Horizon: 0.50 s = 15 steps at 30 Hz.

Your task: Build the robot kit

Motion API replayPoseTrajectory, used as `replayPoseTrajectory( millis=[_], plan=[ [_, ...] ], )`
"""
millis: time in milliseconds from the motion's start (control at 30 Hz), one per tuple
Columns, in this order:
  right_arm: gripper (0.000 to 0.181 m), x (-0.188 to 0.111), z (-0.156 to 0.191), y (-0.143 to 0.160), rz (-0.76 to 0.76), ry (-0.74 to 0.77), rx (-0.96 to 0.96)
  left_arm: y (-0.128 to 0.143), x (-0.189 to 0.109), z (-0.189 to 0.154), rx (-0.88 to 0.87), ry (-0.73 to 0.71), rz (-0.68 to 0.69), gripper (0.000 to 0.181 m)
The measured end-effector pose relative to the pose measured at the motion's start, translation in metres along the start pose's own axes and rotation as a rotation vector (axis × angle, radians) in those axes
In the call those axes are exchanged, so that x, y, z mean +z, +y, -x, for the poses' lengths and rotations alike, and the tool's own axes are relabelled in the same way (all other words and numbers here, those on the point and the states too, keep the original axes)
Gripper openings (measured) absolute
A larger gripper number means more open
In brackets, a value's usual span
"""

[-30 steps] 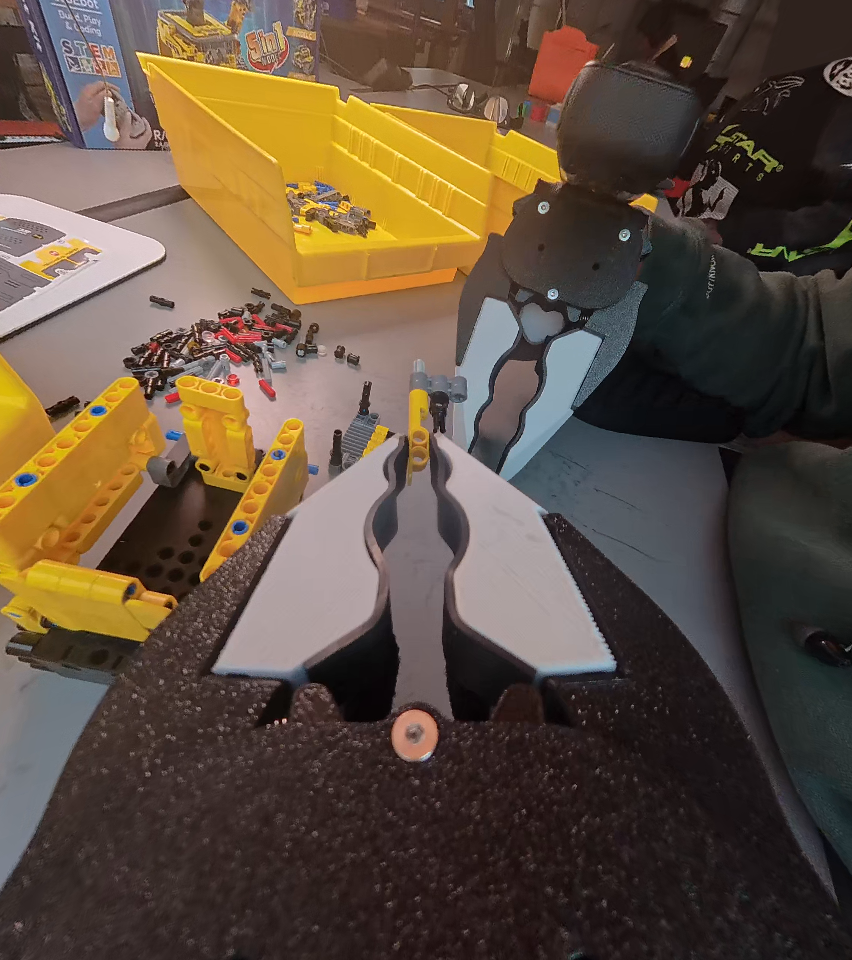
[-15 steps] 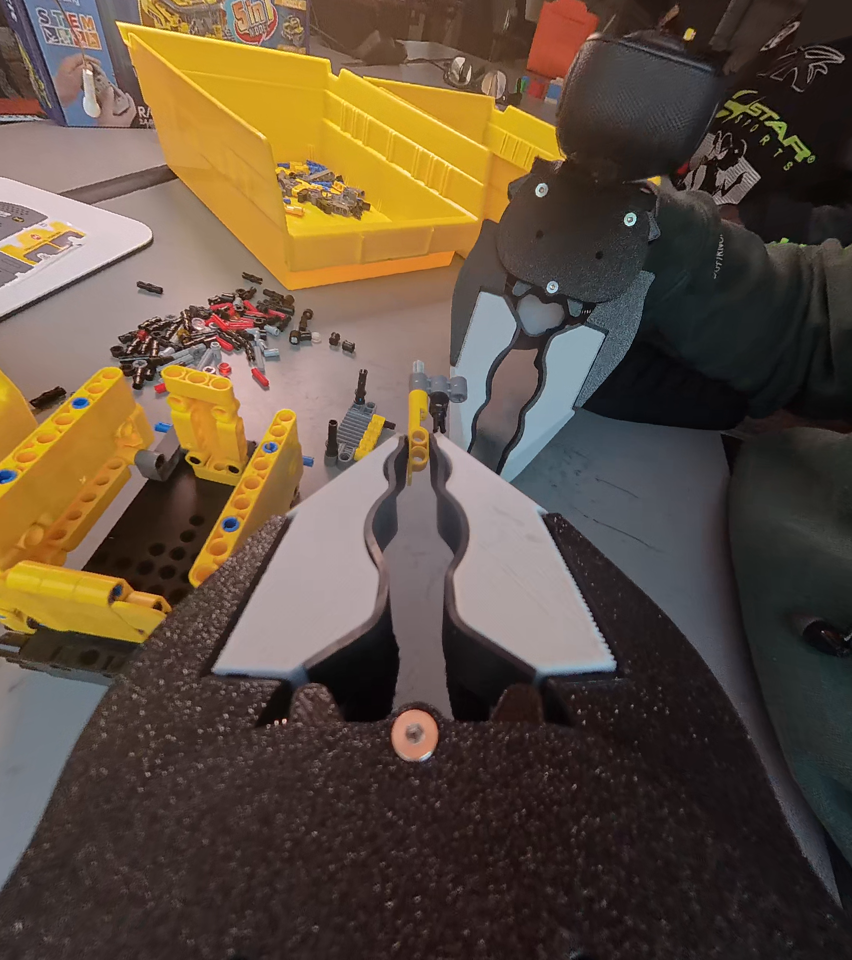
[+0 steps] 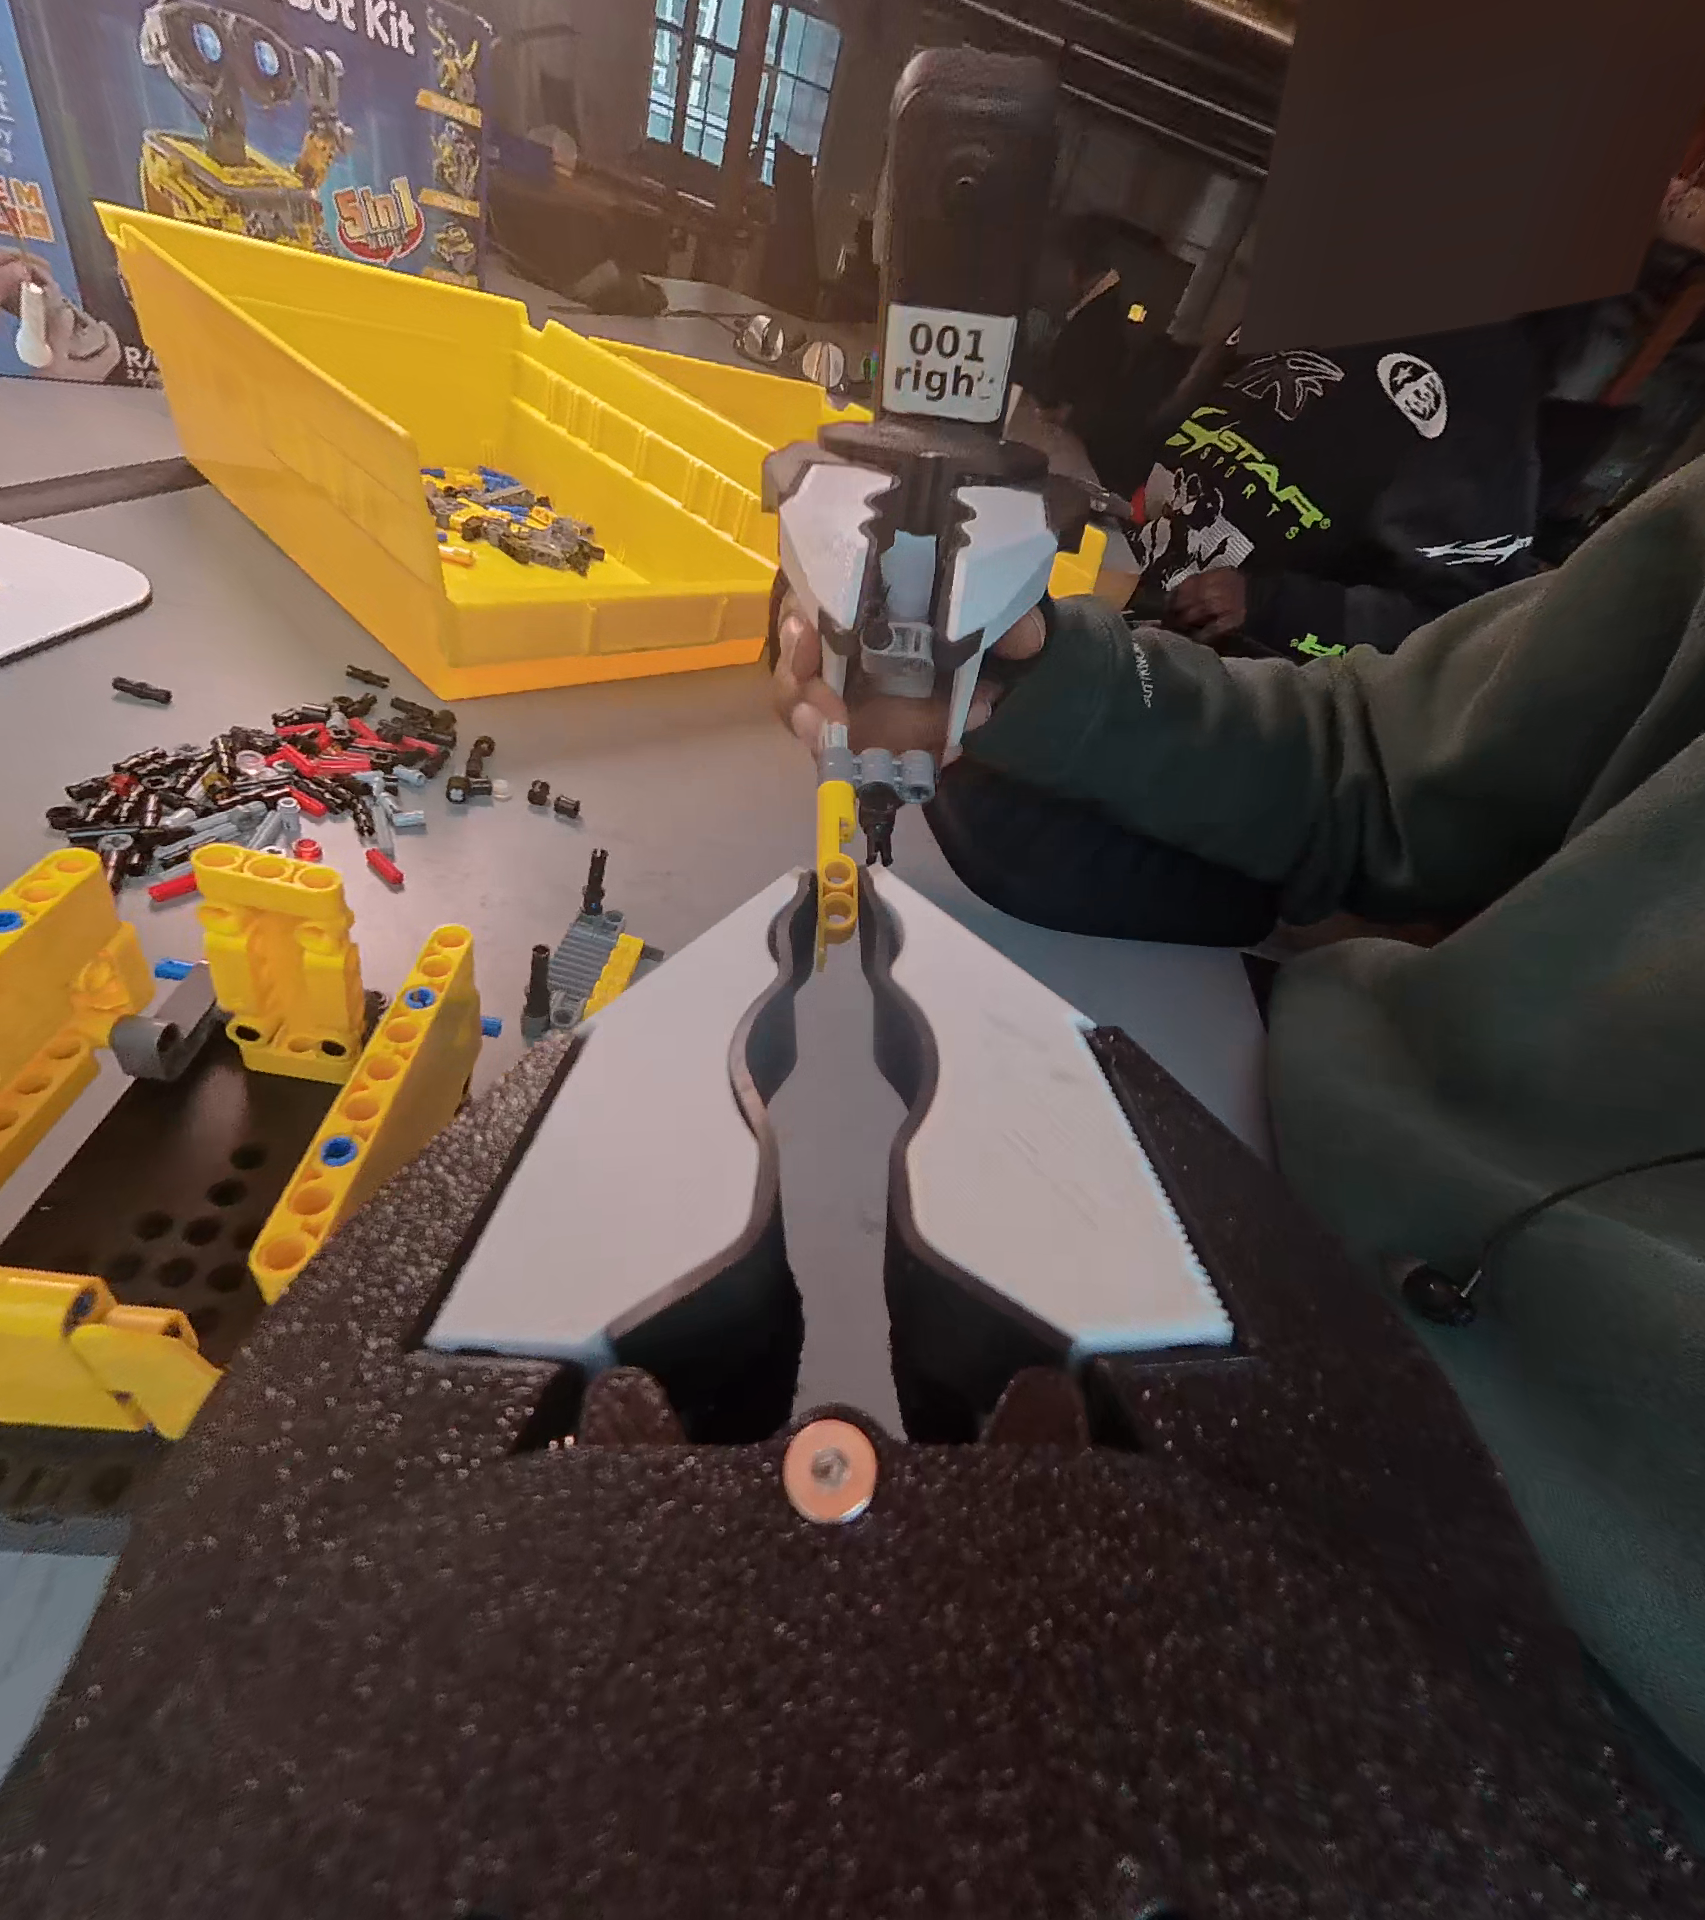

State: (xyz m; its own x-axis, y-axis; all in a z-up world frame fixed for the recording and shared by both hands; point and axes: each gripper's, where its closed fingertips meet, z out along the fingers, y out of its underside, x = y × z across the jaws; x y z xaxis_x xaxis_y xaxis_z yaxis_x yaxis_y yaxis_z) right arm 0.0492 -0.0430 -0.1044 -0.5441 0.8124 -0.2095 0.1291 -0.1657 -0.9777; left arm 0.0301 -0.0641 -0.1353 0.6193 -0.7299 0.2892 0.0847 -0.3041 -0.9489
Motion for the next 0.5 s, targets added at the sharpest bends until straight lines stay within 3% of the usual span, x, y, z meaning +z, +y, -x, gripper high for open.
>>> replayPoseTrajectory(
  millis=[500],
  plan=[
    [0.014, 0.0059, -0.0035, -0.0002, -0.099, -0.076, 0.166, -0.0073, -0.0007, -0.0085, -0.009, 0.034, -0.036, 0.006]
  ],
)
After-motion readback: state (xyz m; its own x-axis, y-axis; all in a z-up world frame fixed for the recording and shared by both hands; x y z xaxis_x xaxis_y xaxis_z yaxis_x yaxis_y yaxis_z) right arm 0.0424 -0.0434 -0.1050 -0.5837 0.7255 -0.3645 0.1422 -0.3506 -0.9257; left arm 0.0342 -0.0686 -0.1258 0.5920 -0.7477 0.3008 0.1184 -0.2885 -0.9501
